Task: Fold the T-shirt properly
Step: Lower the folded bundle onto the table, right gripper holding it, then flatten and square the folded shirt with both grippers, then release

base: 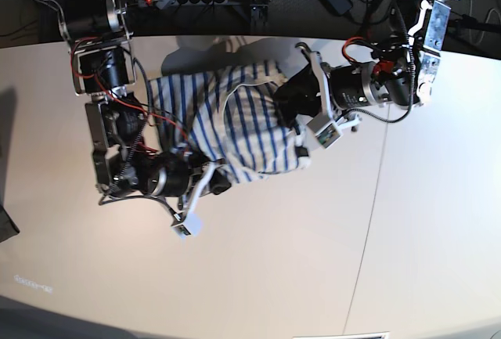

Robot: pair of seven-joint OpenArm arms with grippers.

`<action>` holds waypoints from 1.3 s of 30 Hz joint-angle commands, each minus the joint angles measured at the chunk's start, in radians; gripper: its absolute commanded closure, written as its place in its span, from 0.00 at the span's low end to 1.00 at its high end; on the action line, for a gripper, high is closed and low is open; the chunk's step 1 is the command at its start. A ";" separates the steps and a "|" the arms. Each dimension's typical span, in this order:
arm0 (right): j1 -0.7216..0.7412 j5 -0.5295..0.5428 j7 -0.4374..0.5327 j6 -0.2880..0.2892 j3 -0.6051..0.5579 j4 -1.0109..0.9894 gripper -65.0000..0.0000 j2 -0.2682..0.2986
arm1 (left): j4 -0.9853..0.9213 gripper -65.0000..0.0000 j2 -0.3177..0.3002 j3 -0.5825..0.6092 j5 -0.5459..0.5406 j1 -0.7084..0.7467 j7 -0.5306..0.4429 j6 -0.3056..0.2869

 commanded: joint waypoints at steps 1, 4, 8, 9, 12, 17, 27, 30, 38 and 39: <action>0.006 0.019 0.016 0.078 0.006 0.051 1.00 0.023 | -0.014 0.78 -0.019 -0.005 -0.013 -0.039 -0.031 -0.008; -0.072 0.024 0.004 0.078 0.006 0.166 1.00 0.067 | -0.082 0.78 -0.045 -0.005 -0.013 -0.114 -0.042 -0.008; -0.180 0.090 -0.049 0.077 0.008 0.307 1.00 0.139 | -0.136 0.78 -0.055 -0.005 -0.012 -0.205 -0.043 -0.008; -0.209 0.102 -0.059 0.078 0.011 0.328 1.00 0.151 | -0.145 0.78 -0.055 -0.005 -0.012 -0.227 -0.051 -0.008; -0.304 0.130 -0.061 0.078 0.041 0.380 1.00 0.166 | -0.168 0.78 -0.055 -0.004 -0.013 -0.286 -0.060 -0.008; -0.458 0.151 -0.061 0.078 0.115 0.484 1.00 0.161 | -0.193 0.78 -0.054 -0.004 -0.014 -0.338 -0.060 -0.008; -0.550 0.177 -0.059 0.078 0.150 0.576 1.00 0.137 | -0.193 0.78 -0.038 -0.003 -0.014 -0.340 -0.063 -0.008; -0.550 0.200 -0.074 0.079 0.150 0.576 1.00 0.097 | -0.192 0.78 -0.038 -0.003 -0.014 -0.340 -0.055 -0.008; -0.552 0.196 -0.087 0.078 0.169 0.576 1.00 0.035 | -0.180 0.78 -0.077 -0.006 -0.019 -0.342 -0.039 -0.008; -0.552 0.195 -0.087 0.078 0.182 0.576 1.00 0.035 | -0.171 0.78 -0.093 -0.006 -0.023 -0.342 -0.039 -0.008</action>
